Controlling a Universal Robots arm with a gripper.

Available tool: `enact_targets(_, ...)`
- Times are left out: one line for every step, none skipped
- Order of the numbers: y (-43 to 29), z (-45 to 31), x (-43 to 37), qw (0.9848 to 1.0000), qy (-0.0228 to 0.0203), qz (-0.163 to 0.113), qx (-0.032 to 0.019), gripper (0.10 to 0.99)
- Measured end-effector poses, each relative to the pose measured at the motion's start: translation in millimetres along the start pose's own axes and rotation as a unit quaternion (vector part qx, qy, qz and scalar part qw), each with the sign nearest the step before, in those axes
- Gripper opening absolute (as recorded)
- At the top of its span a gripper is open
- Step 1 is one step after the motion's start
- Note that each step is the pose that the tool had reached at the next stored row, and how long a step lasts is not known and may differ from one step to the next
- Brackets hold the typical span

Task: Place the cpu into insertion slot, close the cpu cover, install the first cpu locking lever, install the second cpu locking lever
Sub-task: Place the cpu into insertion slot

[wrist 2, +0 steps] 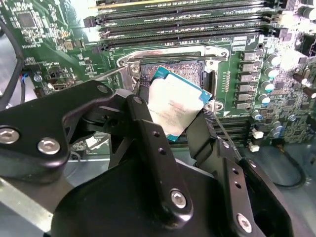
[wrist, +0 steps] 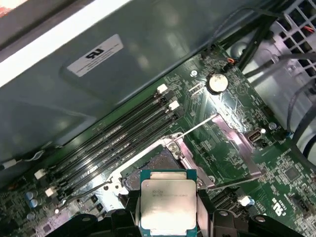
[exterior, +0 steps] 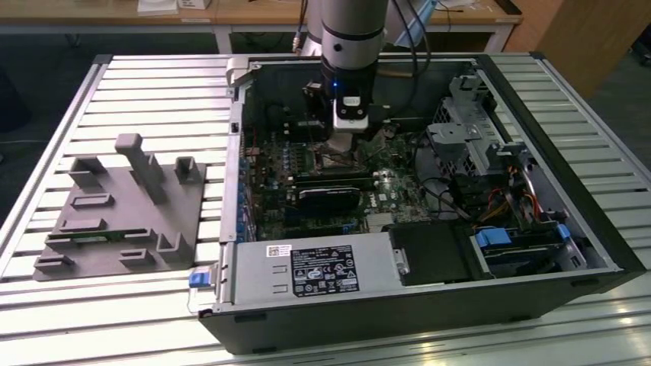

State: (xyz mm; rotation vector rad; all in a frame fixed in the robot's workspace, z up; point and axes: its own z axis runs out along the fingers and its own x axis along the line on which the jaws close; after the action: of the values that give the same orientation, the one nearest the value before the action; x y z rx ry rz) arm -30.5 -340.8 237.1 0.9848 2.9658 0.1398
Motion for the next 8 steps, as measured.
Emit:
enact_targets(0.0,0.2,0.0,1.0000,-0.0004,0.005,-0.0001,0.541)
enact_targets(0.0,0.4,0.0,1.0000,-0.0009,0.009,-0.0001,0.541)
enact_targets(-0.1,0.6,0.0,0.9999,-0.0013,0.014,-0.0002,0.541)
enact_targets(-0.1,0.8,0.0,0.9998,-0.0018,0.020,-0.0004,0.541)
enact_targets(-0.1,1.1,0.0,0.9997,-0.0023,0.026,-0.0004,0.541)
enact_targets(-0.1,1.3,0.0,0.9994,-0.0030,0.033,-0.0005,0.541)
enact_targets(-0.2,1.6,0.0,0.9992,-0.0035,0.040,-0.0006,0.541)
enact_targets(-0.2,1.8,0.0,0.9989,-0.0041,0.046,-0.0007,0.541)
